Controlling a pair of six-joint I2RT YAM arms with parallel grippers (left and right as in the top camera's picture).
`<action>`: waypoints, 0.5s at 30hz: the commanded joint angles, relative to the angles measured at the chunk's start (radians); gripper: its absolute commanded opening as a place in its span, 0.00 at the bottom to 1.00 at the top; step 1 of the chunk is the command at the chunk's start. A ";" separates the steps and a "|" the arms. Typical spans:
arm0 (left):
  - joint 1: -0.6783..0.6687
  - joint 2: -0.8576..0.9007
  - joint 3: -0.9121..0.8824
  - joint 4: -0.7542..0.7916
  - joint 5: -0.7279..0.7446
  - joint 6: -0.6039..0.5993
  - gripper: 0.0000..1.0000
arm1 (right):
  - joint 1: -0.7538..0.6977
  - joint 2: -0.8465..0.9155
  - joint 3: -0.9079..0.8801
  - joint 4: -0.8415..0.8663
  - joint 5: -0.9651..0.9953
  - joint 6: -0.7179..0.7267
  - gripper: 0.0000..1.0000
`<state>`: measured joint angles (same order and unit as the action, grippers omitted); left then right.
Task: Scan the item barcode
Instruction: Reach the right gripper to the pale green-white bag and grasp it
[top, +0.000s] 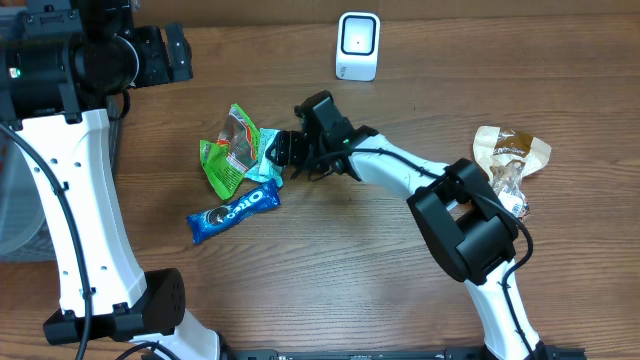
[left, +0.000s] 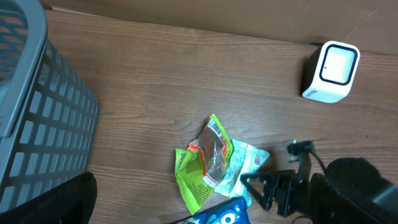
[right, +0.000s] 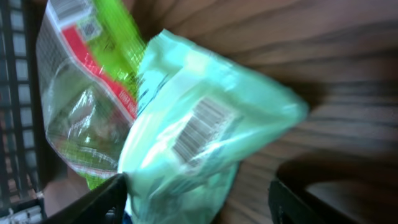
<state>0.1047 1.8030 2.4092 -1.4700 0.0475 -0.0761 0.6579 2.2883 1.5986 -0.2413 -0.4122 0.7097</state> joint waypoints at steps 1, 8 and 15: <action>0.000 0.008 0.003 0.001 -0.003 -0.010 1.00 | 0.022 0.029 0.005 -0.055 0.019 0.002 0.60; 0.000 0.008 0.003 0.001 -0.003 -0.010 1.00 | 0.009 0.029 0.005 -0.212 0.071 0.001 0.39; 0.000 0.008 0.003 0.001 -0.003 -0.010 1.00 | -0.086 0.029 0.042 -0.407 0.007 -0.144 0.40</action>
<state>0.1047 1.8030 2.4092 -1.4700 0.0475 -0.0761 0.6304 2.2826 1.6489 -0.5812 -0.4625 0.6624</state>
